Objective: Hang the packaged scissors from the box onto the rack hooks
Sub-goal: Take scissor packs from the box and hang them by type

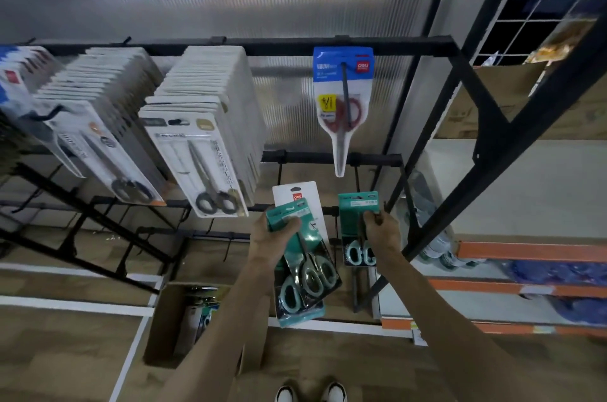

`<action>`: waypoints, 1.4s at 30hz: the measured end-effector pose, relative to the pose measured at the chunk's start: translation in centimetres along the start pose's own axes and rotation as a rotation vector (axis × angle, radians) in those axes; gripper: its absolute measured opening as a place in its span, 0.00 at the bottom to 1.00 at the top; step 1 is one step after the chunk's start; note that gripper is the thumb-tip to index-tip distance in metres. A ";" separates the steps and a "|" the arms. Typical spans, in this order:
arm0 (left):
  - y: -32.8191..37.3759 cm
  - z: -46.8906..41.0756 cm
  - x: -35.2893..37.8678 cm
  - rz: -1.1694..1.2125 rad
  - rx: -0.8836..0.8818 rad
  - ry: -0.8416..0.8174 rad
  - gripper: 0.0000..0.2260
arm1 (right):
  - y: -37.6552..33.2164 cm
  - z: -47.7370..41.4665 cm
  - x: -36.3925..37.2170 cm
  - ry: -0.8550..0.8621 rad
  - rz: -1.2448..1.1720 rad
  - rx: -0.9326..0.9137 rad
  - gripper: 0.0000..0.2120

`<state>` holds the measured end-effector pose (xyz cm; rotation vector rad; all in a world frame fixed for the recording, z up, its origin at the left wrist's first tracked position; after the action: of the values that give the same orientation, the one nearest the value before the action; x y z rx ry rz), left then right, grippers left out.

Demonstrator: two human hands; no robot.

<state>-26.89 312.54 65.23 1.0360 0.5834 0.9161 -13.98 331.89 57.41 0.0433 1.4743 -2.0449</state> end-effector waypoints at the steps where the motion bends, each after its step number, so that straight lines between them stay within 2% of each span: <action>1: -0.1 0.0 -0.1 -0.005 -0.005 0.001 0.09 | -0.1 -0.1 0.0 0.009 -0.013 0.016 0.13; 8: -0.6 -0.4 0.3 -0.013 -0.014 0.008 0.07 | -1.2 -1.9 0.3 -0.004 0.010 0.081 0.11; 14: 0.9 -2.1 1.1 -0.177 0.058 -0.008 0.11 | -6.1 -5.2 0.9 0.029 0.210 0.044 0.19; 20: 1.4 -2.0 1.3 -0.146 0.052 -0.049 0.10 | -6.4 -5.4 0.5 -0.036 0.322 0.099 0.25; 22: 1.6 -1.8 1.4 -0.110 0.050 -0.055 0.09 | -6.1 -3.0 -0.1 -0.002 0.293 0.000 0.26; 24: 1.6 -1.4 1.5 -0.050 0.021 -0.062 0.09 | -5.8 0.9 -0.7 -0.005 0.159 -0.171 0.21; 26: 1.7 -0.6 1.9 0.038 -0.016 -0.054 0.10 | -5.8 5.4 -1.1 -0.138 -0.027 -0.201 0.15; 28: 1.9 0.0 2.6 0.037 -0.009 -0.057 0.13 | -6.6 8.3 -0.8 -0.346 -0.035 -0.253 0.15; 30: 2.1 0.5 3.4 0.015 -0.002 -0.056 0.17 | -7.0 8.9 -0.6 -0.426 0.040 -0.347 0.13; 32: 2.2 1.1 4.1 0.025 0.009 -0.059 0.18 | -7.9 9.1 -1.4 -0.409 0.063 -0.348 0.08; 34: 2.2 1.6 4.2 0.009 0.009 -0.070 0.20 | -7.9 8.8 -2.3 -0.358 0.056 -0.293 0.12; 37: 2.2 2.3 3.9 -0.003 0.017 -0.093 0.11 | -7.1 8.0 -3.4 -0.284 0.037 -0.226 0.10; 42: 2.0 2.4 3.8 -0.058 0.090 -0.124 0.09 | -6.6 8.3 -3.8 -0.170 -0.005 -0.213 0.05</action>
<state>-23.77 315.13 68.05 1.1426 0.5517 0.7747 -11.49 327.70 67.54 -0.2150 1.5753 -1.8352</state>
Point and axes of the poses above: each hand's wrist, its own z-axis away from the middle knuckle, its own x-axis out of the palm, y = z × x, the point moved 4 cm from there along -z, towards the middle knuckle, and after that the axes turned 4 degrees about z, right-handed, at the moved point
